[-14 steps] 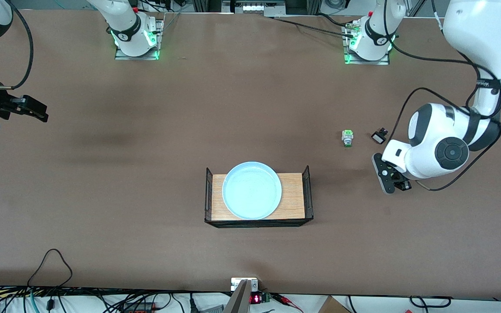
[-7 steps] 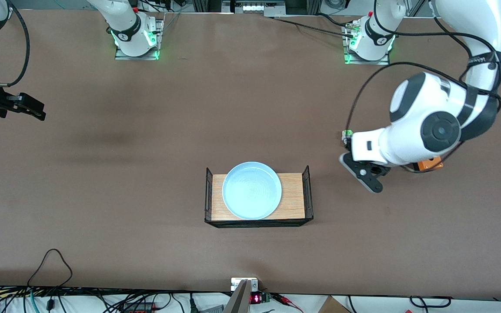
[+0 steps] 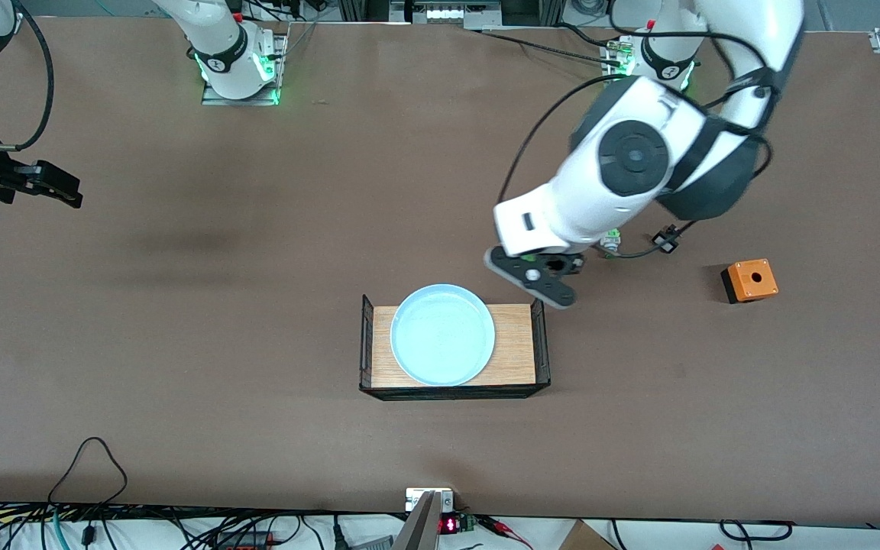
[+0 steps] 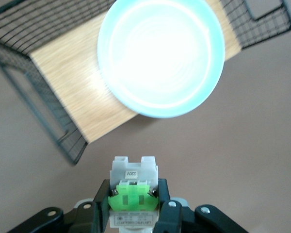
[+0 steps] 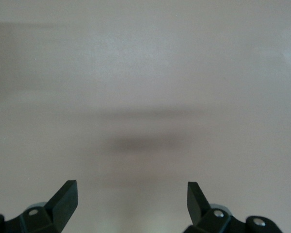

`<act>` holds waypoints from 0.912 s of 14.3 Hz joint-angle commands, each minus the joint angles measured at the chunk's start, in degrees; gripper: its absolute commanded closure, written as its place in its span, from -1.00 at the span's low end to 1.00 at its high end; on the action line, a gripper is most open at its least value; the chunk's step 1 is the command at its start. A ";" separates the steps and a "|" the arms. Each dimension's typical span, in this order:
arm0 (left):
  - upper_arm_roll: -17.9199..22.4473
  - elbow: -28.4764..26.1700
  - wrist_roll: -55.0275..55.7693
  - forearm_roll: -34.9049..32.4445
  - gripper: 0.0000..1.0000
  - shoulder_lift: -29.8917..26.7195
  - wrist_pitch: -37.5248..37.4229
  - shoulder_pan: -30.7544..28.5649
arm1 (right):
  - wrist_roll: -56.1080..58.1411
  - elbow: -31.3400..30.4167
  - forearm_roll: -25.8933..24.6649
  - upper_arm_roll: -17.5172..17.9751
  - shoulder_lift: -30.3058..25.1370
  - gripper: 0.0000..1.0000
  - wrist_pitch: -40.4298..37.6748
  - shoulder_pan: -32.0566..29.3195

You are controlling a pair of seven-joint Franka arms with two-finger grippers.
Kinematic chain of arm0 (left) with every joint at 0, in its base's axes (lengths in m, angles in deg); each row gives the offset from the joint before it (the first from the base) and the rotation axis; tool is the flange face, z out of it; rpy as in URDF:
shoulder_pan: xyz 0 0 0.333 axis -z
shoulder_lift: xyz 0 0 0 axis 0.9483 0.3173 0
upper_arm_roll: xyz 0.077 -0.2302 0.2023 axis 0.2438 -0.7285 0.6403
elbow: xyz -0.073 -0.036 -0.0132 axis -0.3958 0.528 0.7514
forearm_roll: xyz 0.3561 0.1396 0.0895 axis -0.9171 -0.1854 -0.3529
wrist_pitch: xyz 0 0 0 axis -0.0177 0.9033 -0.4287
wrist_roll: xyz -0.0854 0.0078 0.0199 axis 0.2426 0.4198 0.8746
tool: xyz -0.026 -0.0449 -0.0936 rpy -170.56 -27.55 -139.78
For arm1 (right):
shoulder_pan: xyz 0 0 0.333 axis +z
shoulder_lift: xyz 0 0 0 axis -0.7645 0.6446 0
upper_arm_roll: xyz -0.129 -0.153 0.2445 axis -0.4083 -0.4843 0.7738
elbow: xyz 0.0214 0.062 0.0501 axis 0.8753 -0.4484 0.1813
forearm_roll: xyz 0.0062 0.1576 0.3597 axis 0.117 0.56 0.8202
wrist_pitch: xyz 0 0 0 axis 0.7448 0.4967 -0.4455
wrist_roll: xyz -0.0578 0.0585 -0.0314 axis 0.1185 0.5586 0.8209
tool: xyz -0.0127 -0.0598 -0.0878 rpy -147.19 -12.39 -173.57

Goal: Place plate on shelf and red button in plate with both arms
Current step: 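Carry the button over the plate with the left gripper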

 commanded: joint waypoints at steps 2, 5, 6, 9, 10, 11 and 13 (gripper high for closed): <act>5.26 9.13 0.90 0.32 0.45 8.78 9.24 4.73 | 1.15 0.41 0.73 -0.04 -0.59 -1.00 -1.15 0.07; 6.13 9.39 4.75 0.23 0.39 12.03 15.58 6.66 | 0.98 0.50 0.73 -0.13 -0.59 -1.00 -1.15 -0.01; 6.14 9.31 5.46 0.23 0.36 13.00 17.87 7.01 | 0.98 0.41 0.73 -0.13 -0.59 -1.00 -1.15 -0.01; 6.66 9.48 6.79 0.23 0.37 14.32 19.56 7.80 | 0.98 0.50 0.73 -0.13 -0.59 -1.00 -1.15 -0.01; 6.66 9.39 6.79 0.23 0.37 14.41 19.56 7.89 | 0.98 0.41 0.73 -0.13 -0.59 -1.00 -1.06 -0.01; 6.66 9.31 6.79 0.23 0.37 14.50 19.56 8.24 | 0.98 0.50 0.73 -0.13 -0.59 -1.00 -1.06 -0.01; 6.93 9.30 6.70 0.06 0.36 15.55 19.65 8.95 | 0.98 0.50 0.73 -0.13 -0.59 -1.00 -1.06 -0.01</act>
